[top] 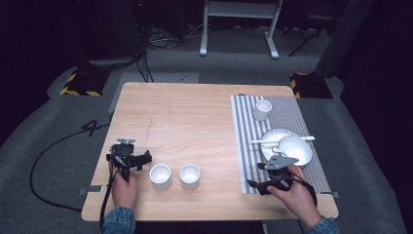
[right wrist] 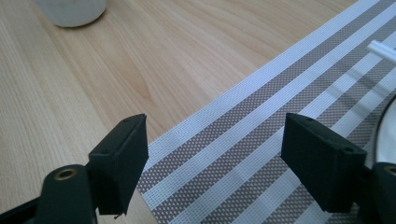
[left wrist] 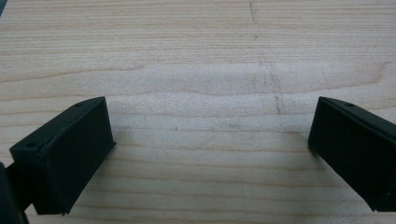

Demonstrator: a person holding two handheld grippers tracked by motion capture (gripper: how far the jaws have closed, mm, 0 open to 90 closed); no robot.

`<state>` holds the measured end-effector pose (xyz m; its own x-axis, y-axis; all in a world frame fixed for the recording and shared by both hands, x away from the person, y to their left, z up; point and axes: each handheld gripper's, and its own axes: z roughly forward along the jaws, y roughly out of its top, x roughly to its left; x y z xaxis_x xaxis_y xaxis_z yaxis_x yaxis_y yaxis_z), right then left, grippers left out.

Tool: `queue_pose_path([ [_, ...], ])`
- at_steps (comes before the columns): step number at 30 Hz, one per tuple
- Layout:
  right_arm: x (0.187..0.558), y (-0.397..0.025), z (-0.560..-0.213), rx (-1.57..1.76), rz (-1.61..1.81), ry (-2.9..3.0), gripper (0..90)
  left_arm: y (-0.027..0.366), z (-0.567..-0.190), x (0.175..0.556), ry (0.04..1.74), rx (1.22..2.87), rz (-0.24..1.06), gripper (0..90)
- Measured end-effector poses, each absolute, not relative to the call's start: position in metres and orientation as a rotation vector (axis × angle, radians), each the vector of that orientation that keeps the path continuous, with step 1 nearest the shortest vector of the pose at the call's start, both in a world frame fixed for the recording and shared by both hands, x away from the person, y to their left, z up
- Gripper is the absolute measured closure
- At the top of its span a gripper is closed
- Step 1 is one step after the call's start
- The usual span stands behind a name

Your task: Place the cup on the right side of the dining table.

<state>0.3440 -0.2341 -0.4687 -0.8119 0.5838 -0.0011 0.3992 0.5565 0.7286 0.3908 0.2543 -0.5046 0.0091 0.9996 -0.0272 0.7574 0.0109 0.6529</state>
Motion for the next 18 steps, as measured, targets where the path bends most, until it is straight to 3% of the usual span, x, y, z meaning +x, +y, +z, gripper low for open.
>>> queue_pose_path([
  [18, 0.329, -0.23, -0.504, 0.852, 1.107, 2.517, 15.7, 0.254, -0.505, 0.391, 1.799, 1.798, 0.641, 0.2],
])
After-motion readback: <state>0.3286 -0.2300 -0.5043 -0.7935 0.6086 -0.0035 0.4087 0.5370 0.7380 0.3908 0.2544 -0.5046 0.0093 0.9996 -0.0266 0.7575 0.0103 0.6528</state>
